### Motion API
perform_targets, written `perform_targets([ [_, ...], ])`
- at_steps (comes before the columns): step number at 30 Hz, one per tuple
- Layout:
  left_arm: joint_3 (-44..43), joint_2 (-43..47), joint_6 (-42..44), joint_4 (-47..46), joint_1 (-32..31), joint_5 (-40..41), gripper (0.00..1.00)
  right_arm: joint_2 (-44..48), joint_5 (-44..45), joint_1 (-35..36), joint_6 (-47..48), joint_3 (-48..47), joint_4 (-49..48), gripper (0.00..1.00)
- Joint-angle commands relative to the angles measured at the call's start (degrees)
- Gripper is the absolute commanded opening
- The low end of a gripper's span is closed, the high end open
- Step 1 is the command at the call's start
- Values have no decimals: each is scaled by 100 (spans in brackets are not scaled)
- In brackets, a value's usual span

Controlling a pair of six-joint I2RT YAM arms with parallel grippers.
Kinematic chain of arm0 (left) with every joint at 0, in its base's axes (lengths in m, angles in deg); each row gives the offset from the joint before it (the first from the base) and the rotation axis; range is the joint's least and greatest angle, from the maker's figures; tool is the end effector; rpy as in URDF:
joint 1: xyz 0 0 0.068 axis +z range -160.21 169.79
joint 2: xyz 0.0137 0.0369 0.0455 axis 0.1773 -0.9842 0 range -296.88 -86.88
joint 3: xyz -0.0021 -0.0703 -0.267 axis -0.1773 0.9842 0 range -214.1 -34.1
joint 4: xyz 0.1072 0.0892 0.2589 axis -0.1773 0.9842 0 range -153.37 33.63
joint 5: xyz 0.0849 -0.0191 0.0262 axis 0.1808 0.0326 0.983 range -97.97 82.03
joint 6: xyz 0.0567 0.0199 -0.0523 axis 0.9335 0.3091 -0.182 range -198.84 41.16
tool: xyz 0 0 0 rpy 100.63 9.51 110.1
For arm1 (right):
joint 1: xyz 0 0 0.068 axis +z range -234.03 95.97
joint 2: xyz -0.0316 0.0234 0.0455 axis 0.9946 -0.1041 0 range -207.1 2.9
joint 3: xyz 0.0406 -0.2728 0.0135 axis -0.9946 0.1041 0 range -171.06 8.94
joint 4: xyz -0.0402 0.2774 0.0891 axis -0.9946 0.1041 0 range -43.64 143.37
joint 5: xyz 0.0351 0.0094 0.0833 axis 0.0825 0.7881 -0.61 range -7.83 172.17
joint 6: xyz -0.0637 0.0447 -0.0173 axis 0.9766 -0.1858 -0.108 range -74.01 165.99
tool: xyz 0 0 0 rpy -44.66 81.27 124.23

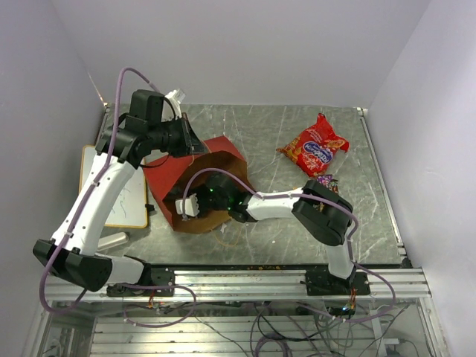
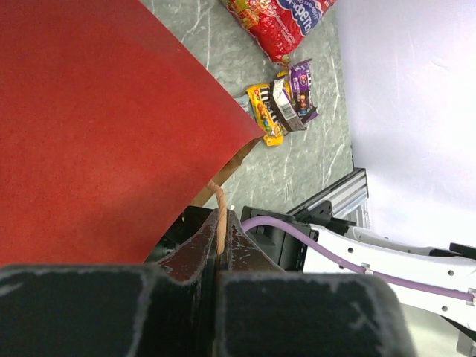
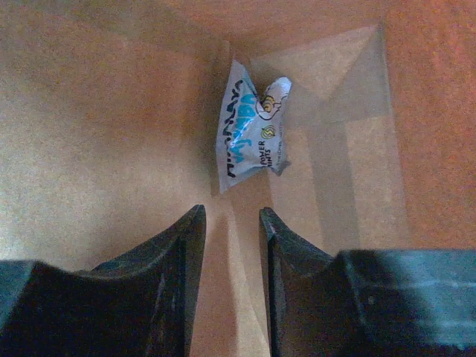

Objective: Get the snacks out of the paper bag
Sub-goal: Take out the snack from the paper bag.

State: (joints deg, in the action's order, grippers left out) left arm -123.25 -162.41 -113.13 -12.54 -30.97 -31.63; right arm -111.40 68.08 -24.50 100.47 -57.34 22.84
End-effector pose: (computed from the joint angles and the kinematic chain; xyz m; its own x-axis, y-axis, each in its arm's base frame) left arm 0.2892 -0.1390 0.4138 -0.8185 -0.2416 -0.5213 0.1965 0.7349 -0.6491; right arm 0.2339 0.4304 0.1313 0.6497 -0.4526 -0.6108 -0.7220 -0.1158 -0.6821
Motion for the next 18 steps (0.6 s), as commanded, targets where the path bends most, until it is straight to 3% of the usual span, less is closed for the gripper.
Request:
perform_targets([
  [1,-426,-144,347,164,45,-220,7,72,-2,41,-76,65,-356,35],
  [18,-598,-307,419,234,45,-589,7,-1073,-688,-90,192,-852,-181,34],
])
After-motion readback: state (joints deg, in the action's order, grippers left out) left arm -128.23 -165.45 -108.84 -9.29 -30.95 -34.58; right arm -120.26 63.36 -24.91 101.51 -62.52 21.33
